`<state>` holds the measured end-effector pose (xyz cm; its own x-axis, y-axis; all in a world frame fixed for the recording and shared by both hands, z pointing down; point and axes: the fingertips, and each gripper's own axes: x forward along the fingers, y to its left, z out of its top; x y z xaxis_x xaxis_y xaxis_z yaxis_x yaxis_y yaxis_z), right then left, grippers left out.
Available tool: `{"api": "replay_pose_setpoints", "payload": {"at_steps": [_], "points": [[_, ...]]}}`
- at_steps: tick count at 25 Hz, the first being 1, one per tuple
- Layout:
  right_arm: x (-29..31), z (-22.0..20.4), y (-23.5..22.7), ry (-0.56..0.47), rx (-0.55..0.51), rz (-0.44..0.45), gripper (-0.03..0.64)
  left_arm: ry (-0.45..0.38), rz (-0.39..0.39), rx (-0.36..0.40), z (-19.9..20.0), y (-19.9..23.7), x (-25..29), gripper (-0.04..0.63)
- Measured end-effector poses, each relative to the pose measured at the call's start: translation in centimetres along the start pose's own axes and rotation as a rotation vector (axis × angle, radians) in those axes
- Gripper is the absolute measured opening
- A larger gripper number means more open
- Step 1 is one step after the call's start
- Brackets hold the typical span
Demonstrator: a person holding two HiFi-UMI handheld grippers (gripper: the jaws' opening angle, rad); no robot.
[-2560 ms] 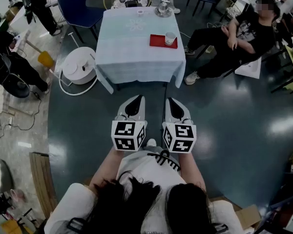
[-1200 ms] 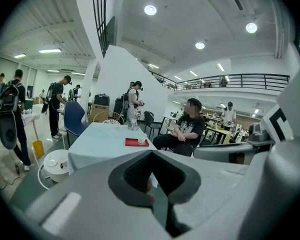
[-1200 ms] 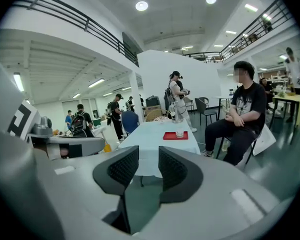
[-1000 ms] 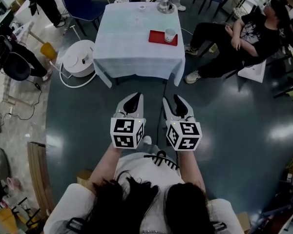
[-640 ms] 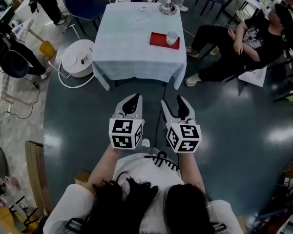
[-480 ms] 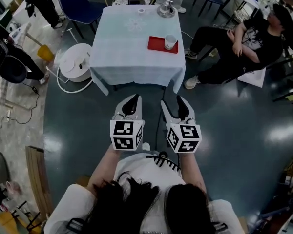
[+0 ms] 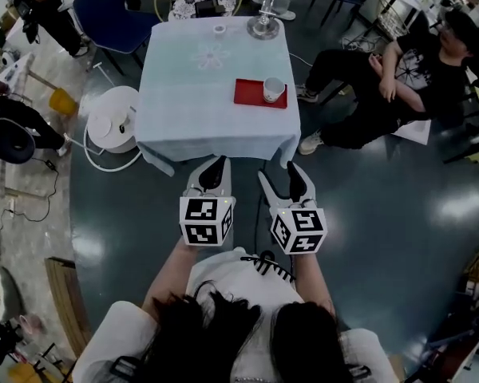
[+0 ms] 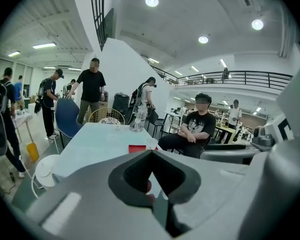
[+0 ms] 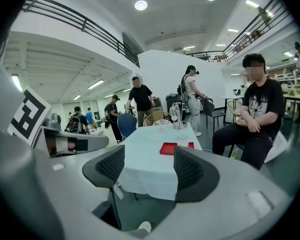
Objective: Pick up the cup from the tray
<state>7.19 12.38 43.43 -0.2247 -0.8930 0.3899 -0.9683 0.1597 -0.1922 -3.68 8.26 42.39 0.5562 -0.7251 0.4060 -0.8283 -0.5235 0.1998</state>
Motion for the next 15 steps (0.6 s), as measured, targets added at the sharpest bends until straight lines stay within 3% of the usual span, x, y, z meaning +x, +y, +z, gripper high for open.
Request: {"api": "replay_pose_setpoints", "payload": {"at_steps": [5,10,15], "points": [[2.9,3.1,-1.0,-0.047,0.037,0.011,0.32,0.087,-0.135,-0.013,1.5,0.1,3.7,0.0],[6.4,5.0,-2.0,-0.054,0.038,-0.027,0.343,0.08,-0.129,-0.019,3.6,2.7,6.5,0.0],[9.6,6.1,-3.1,-0.078,0.061,-0.063,0.358,0.123,-0.181,-0.019,4.5,5.0,9.3,0.0]]}}
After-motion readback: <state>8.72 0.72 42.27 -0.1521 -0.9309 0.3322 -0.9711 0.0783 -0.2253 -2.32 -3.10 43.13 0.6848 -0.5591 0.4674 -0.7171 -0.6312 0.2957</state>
